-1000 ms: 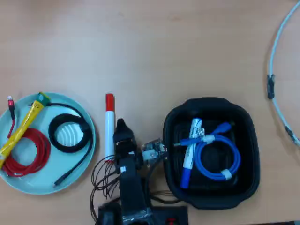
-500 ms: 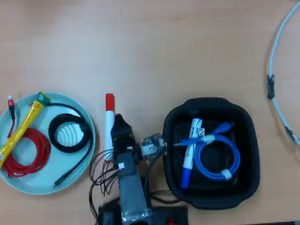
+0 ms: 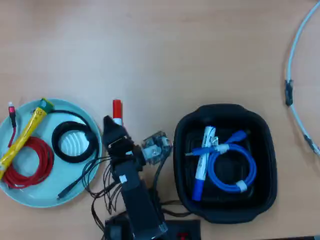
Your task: Pick up the red pen and put it in the green bowl
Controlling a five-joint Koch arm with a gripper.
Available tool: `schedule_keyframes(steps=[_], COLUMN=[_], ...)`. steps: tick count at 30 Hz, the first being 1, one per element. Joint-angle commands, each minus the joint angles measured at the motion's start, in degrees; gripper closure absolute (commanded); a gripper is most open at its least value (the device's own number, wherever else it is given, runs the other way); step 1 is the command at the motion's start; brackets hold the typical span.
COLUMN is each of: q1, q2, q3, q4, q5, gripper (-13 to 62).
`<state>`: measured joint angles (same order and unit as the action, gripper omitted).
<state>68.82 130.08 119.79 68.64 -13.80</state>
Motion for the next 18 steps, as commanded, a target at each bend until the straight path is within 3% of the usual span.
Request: schedule_keyframes(steps=[1, 12, 18], q1=[-2.7, -3.9, -1.4], q2=[4.9, 1.2, 1.2], q3=[-6.0, -3.3, 2.8], q4=[-0.2, 0.0, -0.4], q5=[-9.0, -37.3, -61.6], gripper=[-7.7, -7.7, -7.7])
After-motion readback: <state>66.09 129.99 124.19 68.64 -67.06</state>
